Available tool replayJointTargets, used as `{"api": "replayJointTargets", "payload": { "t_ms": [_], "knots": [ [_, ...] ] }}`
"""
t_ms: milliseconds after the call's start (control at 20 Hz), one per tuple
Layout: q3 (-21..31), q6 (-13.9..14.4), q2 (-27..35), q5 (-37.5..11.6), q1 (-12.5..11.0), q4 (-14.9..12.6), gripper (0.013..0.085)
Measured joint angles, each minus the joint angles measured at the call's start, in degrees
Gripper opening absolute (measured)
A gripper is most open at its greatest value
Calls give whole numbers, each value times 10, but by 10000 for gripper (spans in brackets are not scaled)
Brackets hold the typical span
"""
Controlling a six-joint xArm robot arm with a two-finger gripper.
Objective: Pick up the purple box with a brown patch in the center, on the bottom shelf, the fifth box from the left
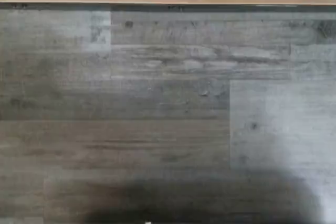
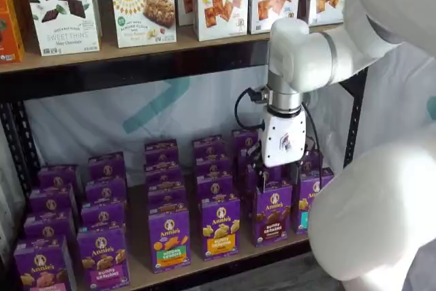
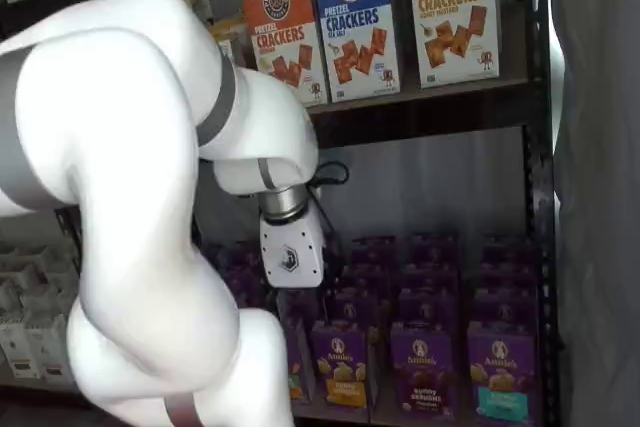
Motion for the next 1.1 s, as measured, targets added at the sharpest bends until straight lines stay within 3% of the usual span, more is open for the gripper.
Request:
{"api": "replayJointTargets", "payload": {
  "t_ms": [750,1100],
  "knots": [
    [-12,-30,174,-168,-33,-4,850],
    [-31,-59,258,-243,-48,10,850]
  ]
}}
